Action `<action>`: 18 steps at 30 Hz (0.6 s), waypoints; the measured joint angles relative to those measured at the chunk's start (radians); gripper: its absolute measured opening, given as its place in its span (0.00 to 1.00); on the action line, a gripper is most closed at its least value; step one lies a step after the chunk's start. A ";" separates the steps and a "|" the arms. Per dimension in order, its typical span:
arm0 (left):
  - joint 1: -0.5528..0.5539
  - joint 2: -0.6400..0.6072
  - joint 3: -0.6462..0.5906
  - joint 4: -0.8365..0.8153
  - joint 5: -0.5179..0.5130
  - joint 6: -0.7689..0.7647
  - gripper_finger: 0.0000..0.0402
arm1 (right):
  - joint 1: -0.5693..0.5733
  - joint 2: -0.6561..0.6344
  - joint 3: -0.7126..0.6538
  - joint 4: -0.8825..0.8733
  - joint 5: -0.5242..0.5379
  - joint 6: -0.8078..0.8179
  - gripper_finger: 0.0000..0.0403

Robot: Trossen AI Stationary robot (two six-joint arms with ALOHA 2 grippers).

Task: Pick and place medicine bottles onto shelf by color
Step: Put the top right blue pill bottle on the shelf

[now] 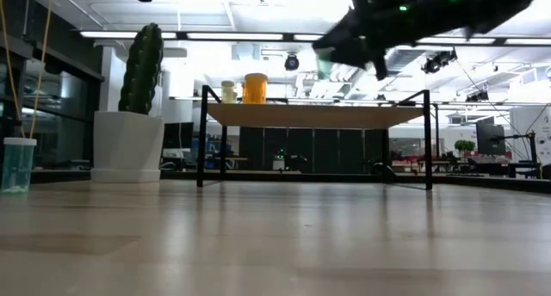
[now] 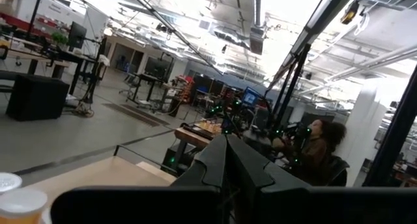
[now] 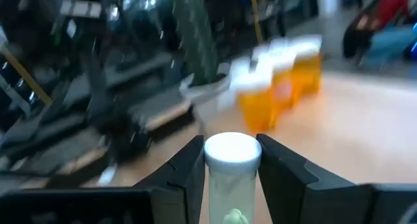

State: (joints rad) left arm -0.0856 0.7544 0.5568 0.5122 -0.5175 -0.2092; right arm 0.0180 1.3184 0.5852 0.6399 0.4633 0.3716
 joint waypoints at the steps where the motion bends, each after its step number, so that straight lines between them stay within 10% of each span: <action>1: 0.000 0.000 0.000 0.001 0.000 0.000 0.00 | -0.023 0.020 0.015 0.040 -0.001 -0.029 0.28; 18: 0.000 0.000 0.000 0.006 0.001 0.002 0.00 | -0.361 0.418 0.395 0.088 -0.074 -0.197 0.28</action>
State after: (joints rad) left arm -0.0859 0.7544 0.5568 0.5186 -0.5169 -0.2073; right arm -0.3429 1.7366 0.9806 0.7279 0.3889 0.1745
